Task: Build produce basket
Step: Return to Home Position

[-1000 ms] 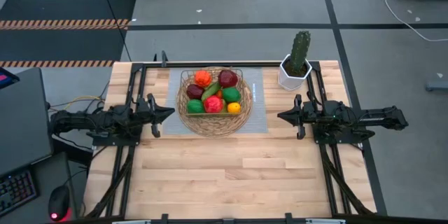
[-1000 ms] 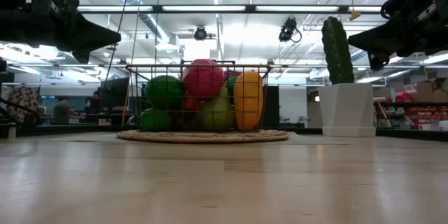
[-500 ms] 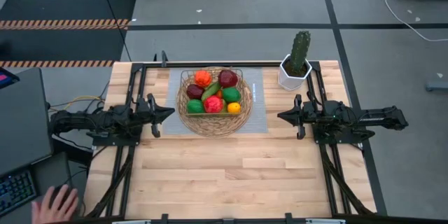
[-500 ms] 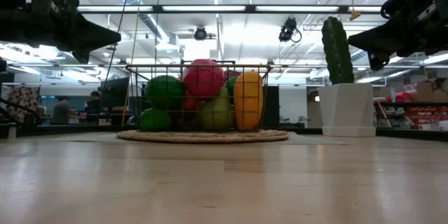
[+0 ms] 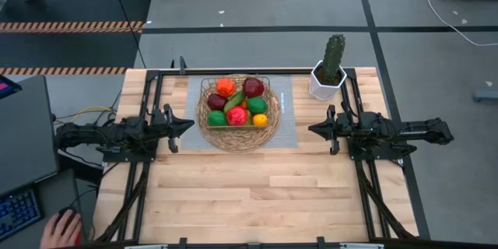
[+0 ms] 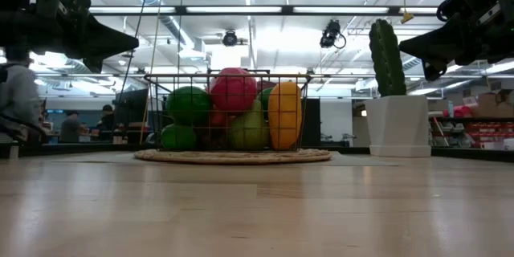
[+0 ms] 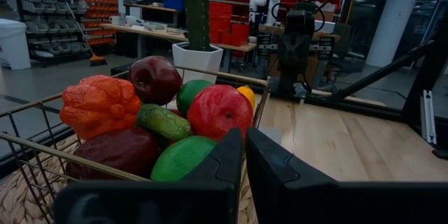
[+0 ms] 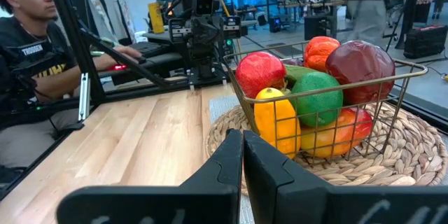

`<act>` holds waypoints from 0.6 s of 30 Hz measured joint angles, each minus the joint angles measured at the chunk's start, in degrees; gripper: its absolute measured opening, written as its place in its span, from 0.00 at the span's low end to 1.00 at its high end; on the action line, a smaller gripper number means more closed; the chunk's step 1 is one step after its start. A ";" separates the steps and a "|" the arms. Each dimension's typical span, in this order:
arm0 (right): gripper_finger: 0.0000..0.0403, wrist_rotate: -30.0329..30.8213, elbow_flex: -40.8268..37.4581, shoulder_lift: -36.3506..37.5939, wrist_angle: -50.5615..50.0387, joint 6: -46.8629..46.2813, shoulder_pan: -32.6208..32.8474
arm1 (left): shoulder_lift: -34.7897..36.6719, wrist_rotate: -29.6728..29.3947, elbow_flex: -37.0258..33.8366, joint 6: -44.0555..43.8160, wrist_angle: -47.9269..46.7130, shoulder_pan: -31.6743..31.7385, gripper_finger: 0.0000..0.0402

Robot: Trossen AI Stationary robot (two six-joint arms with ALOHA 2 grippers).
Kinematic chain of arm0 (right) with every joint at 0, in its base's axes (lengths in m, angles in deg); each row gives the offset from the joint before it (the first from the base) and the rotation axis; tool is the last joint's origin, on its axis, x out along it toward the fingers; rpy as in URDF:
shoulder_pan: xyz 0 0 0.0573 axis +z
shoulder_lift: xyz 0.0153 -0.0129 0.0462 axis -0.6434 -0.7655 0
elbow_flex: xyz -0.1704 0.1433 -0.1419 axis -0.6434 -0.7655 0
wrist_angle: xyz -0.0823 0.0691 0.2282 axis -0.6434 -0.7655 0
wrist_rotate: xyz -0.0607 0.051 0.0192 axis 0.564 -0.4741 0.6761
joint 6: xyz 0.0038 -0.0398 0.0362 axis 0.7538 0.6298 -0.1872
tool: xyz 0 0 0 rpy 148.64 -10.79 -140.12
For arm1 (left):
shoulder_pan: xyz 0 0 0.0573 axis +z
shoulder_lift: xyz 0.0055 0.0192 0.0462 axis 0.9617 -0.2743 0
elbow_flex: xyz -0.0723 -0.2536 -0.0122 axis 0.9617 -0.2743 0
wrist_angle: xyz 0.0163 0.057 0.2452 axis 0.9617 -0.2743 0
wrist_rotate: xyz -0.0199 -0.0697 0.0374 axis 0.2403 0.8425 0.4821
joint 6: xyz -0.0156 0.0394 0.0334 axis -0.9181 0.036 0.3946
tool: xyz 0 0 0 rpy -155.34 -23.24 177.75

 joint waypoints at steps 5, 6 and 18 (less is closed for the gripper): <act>0.05 0.00 -0.01 0.00 0.00 0.00 0.00 | 0.00 0.02 0.00 0.01 0.00 -0.02 0.07; 0.05 -0.01 -0.01 0.00 0.02 0.00 0.00 | 0.00 0.01 0.00 0.02 0.00 -0.02 0.08; 0.05 0.01 0.00 0.00 0.02 0.00 -0.01 | 0.00 0.02 0.00 0.02 0.00 -0.02 0.06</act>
